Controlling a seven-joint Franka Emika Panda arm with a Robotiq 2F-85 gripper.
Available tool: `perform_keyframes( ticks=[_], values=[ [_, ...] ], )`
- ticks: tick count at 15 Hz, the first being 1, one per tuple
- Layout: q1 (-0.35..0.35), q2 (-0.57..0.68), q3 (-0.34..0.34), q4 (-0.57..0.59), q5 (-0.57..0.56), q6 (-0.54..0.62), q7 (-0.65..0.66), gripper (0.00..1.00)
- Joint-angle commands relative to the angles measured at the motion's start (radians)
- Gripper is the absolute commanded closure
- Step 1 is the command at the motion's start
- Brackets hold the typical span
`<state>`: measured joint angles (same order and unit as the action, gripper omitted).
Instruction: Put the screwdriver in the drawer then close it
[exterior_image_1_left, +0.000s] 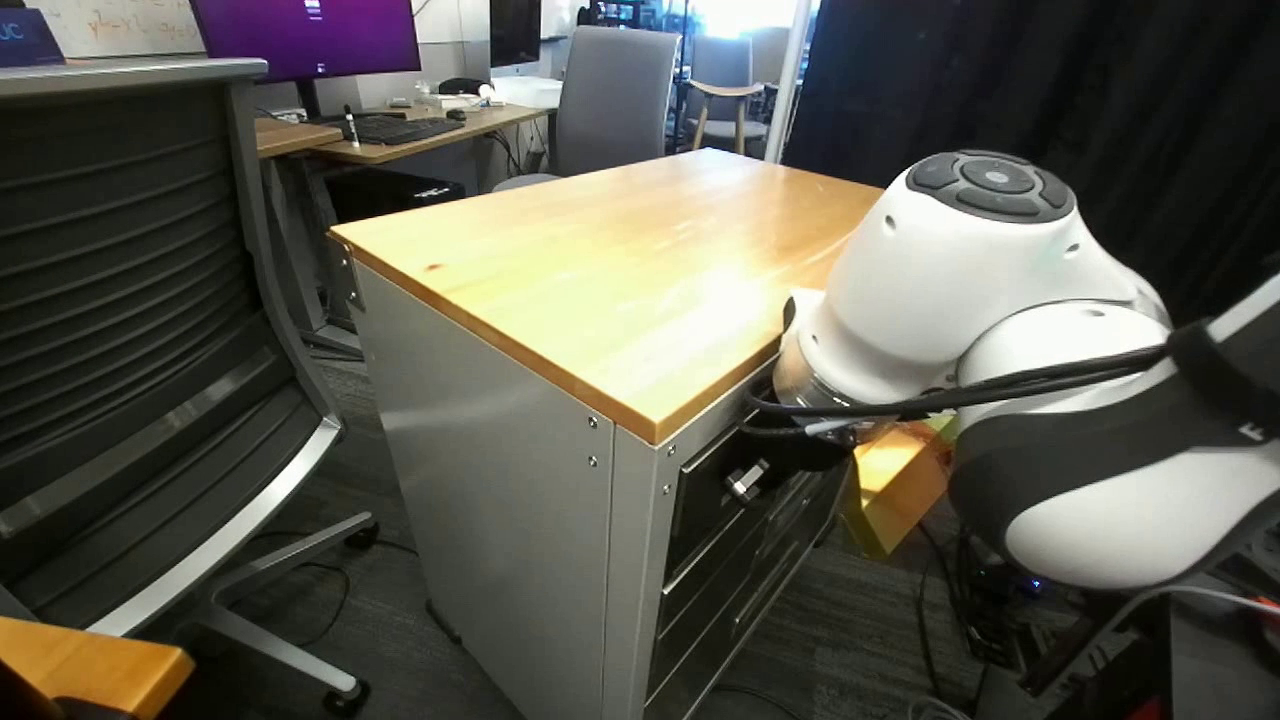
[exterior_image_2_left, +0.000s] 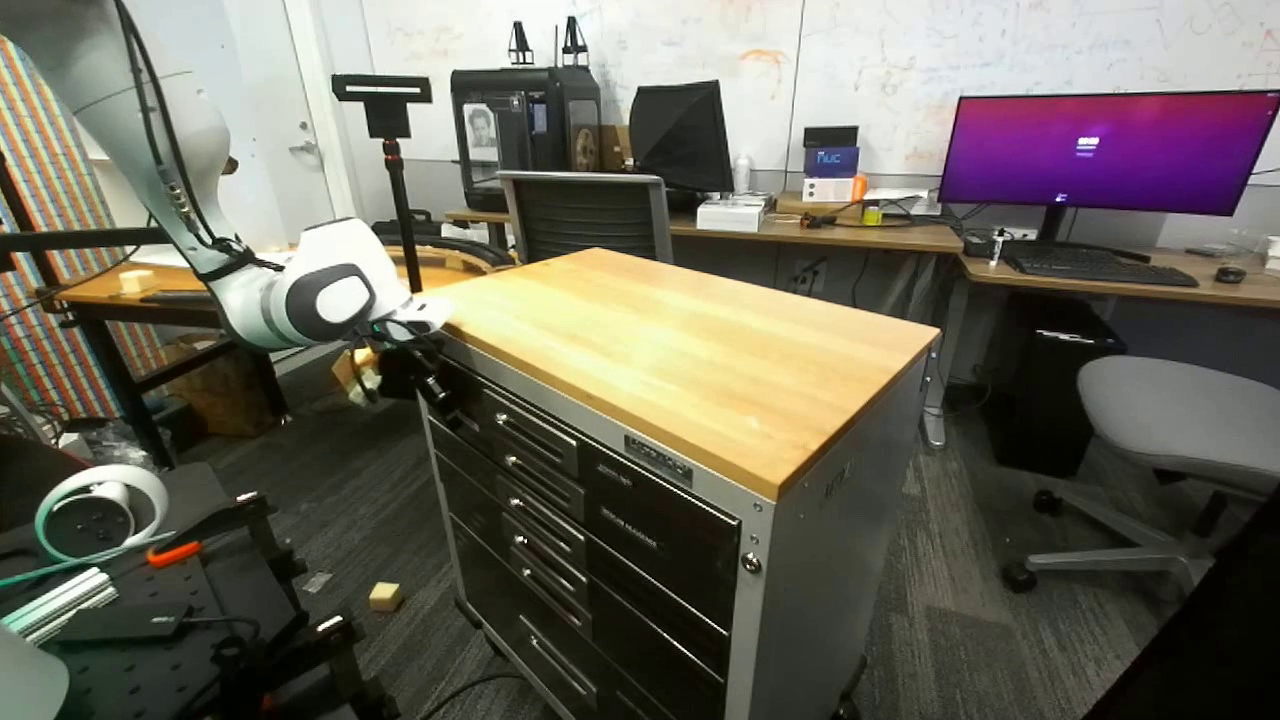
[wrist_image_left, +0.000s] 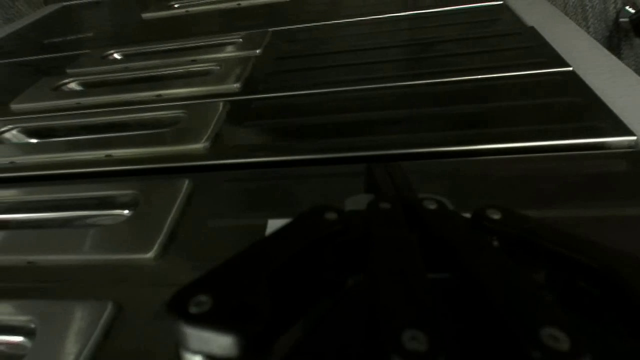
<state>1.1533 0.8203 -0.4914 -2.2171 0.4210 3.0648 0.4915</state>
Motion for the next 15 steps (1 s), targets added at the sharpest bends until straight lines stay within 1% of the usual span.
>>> perform_keyframes(
  ticks=[1,2,4,6,7,9,10,13,14,15],
  values=[
    [0.026,0.035,-0.061,0.076,-0.071,-0.073,0.088,0.97],
    [0.008,-0.006,-0.044,0.063,-0.098,-0.146,0.078,0.74],
    [-0.039,-0.108,-0.002,0.028,-0.161,-0.299,0.044,0.71],
    [-0.081,-0.195,0.033,0.004,-0.224,-0.423,0.032,0.57],
    [-0.097,-0.253,0.045,-0.014,-0.257,-0.493,0.035,0.49],
    [-0.161,-0.35,0.101,-0.02,-0.314,-0.639,0.036,0.33],
    [-0.194,-0.394,0.13,-0.018,-0.338,-0.708,0.044,0.27],
    [-0.314,-0.537,0.24,-0.009,-0.376,-0.891,0.054,0.05],
    [-0.357,-0.581,0.279,-0.009,-0.378,-0.936,0.049,0.0],
    [-0.398,-0.63,0.32,-0.009,-0.372,-0.981,0.045,0.0]
  ],
)
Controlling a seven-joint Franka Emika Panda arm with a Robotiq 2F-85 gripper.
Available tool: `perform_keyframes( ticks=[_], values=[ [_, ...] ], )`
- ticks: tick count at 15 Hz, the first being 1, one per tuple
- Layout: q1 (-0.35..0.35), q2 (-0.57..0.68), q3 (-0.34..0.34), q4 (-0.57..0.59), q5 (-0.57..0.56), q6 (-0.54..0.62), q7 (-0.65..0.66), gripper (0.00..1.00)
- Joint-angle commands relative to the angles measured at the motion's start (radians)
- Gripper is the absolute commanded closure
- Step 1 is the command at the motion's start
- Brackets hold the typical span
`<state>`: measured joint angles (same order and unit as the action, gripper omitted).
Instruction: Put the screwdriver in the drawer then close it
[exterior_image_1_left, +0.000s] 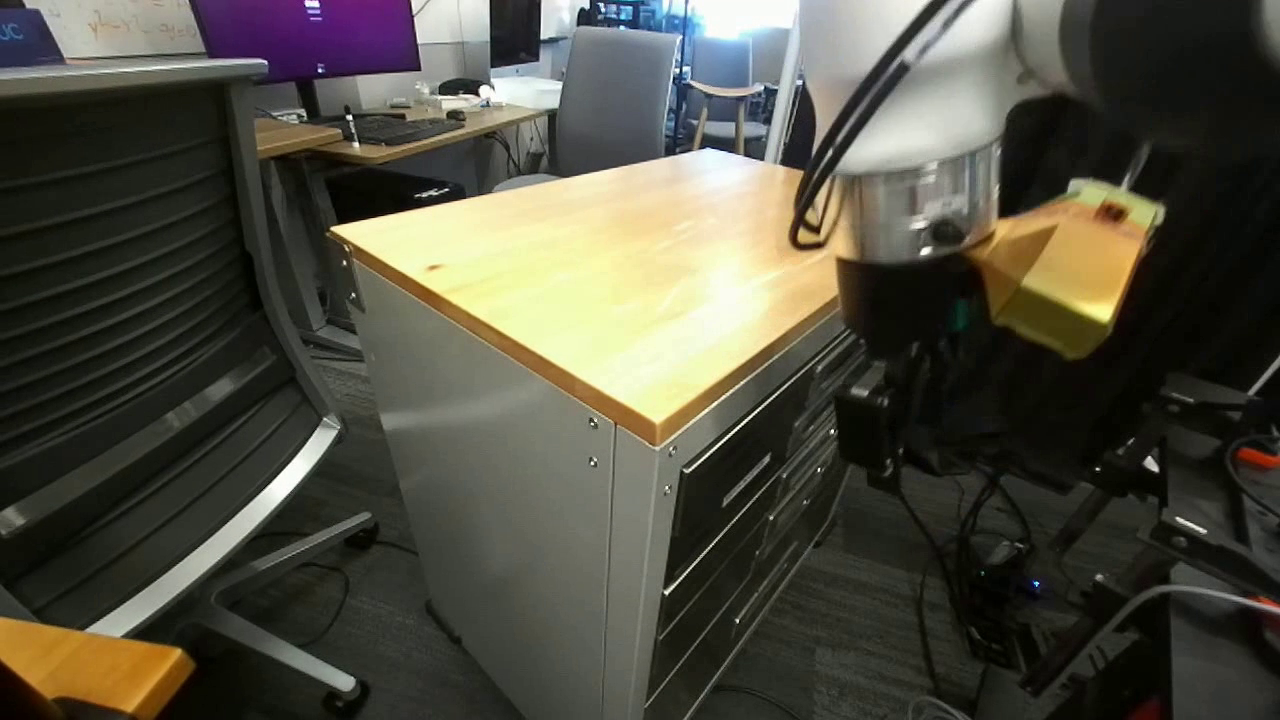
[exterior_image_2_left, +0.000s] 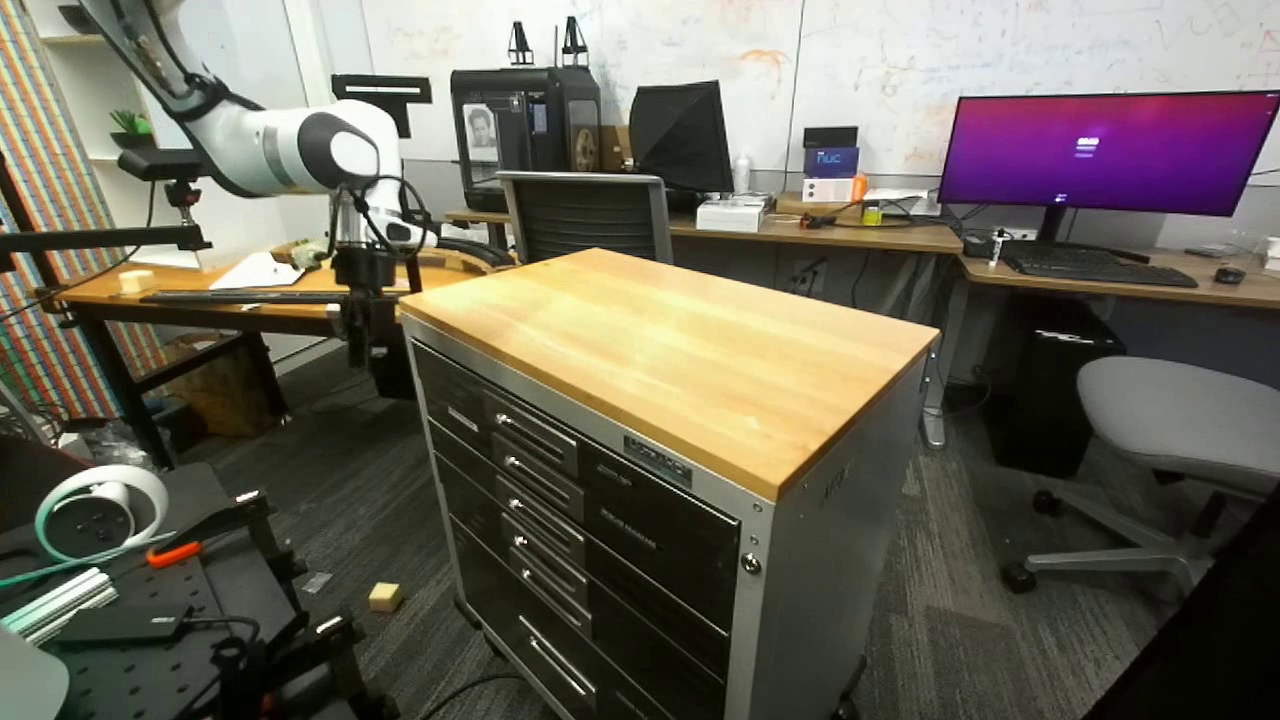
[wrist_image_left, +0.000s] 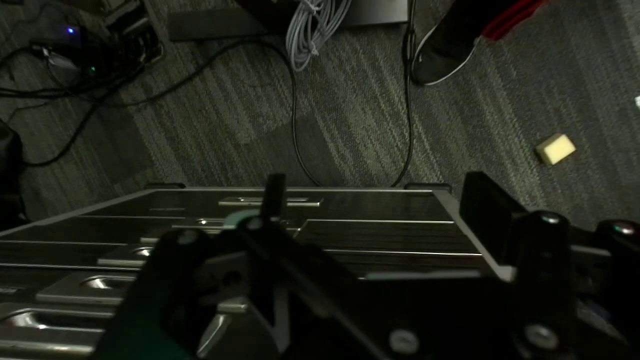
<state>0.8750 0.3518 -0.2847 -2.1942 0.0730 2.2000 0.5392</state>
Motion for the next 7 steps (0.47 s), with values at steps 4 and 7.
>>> perform_keyframes(
  ticks=[4,7],
  values=[
    [-0.276,-0.198,0.274,-0.006,-0.018,-0.164,0.006,0.0],
    [-0.333,-0.29,0.327,-0.039,-0.003,-0.19,-0.007,0.0]
  ],
)
